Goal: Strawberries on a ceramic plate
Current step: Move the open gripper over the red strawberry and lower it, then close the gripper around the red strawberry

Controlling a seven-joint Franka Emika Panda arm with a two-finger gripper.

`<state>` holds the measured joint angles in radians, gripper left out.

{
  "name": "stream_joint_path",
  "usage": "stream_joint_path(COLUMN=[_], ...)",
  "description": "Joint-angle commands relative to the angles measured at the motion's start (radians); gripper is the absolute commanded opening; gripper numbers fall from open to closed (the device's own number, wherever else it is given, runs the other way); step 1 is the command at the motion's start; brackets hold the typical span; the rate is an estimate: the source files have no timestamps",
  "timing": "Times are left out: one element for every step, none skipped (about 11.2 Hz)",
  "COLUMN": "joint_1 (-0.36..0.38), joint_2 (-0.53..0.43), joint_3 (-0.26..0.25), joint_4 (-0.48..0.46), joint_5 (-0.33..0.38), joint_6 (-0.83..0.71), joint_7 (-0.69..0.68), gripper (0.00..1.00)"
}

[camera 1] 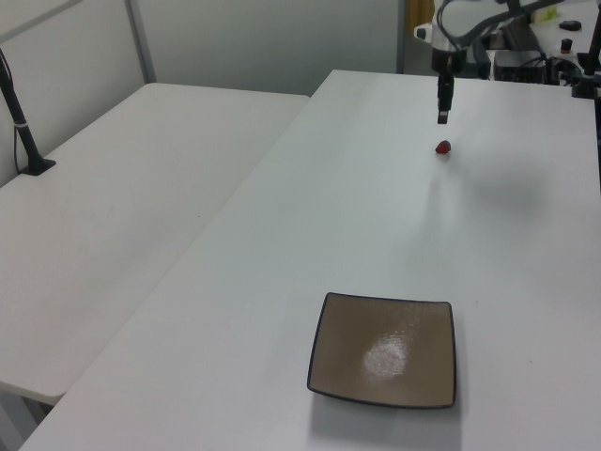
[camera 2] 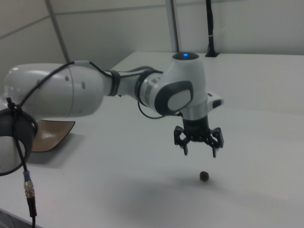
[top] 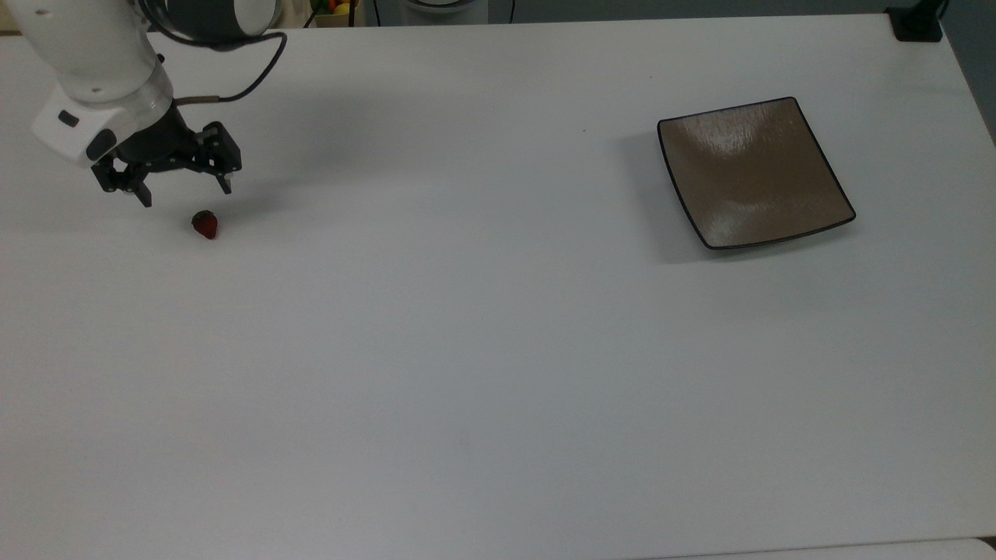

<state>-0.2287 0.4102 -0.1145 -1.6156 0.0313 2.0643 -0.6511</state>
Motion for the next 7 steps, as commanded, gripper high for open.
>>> stream_joint_path(joint_1=[-0.011, -0.014, -0.015, -0.017, -0.017, -0.017, -0.018], joint_2=[0.048, 0.061, 0.071, 0.082, 0.096, 0.099, 0.101], joint_3=[-0.001, -0.001, -0.001, -0.001, -0.001, -0.001, -0.001], joint_4=[-0.043, -0.044, -0.046, -0.046, -0.044, -0.047, -0.049], joint_5=[0.007, -0.005, -0.010, -0.011, -0.022, -0.037, -0.037], joint_6=[0.086, 0.095, 0.105, 0.109, 0.111, 0.123, 0.125], joint_7=[-0.019, -0.019, -0.019, -0.019, -0.021, -0.021, -0.024], gripper=[1.00, 1.00, 1.00, 1.00, 1.00, 0.99, 0.88])
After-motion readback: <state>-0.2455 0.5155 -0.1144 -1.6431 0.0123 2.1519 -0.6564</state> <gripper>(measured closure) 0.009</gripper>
